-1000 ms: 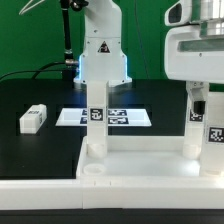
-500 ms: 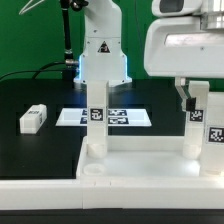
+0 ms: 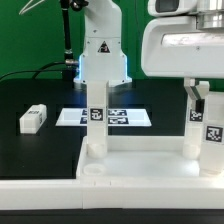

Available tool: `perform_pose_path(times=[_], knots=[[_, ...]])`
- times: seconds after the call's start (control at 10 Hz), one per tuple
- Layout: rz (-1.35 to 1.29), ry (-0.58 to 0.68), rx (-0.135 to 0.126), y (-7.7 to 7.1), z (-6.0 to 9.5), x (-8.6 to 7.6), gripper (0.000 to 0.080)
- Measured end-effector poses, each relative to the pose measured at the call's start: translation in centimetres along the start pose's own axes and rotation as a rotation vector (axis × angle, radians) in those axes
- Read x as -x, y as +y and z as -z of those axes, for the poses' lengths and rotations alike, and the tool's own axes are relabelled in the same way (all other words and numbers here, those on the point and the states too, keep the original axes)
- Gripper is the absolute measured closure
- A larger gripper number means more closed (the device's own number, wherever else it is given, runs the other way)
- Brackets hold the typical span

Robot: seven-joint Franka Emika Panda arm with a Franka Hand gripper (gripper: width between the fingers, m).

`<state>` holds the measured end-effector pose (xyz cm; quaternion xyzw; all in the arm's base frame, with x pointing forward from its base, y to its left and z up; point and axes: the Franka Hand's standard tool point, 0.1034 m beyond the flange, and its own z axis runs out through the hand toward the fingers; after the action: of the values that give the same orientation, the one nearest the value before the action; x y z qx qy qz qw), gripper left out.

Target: Assemble desk

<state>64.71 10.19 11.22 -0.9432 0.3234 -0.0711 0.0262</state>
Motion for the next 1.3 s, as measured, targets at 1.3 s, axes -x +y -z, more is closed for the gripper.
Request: perform_pose_path(times=[1.3], knots=[[-1.061,-0.103,-0.015,1.2,-0.2,0.1,0.0327]])
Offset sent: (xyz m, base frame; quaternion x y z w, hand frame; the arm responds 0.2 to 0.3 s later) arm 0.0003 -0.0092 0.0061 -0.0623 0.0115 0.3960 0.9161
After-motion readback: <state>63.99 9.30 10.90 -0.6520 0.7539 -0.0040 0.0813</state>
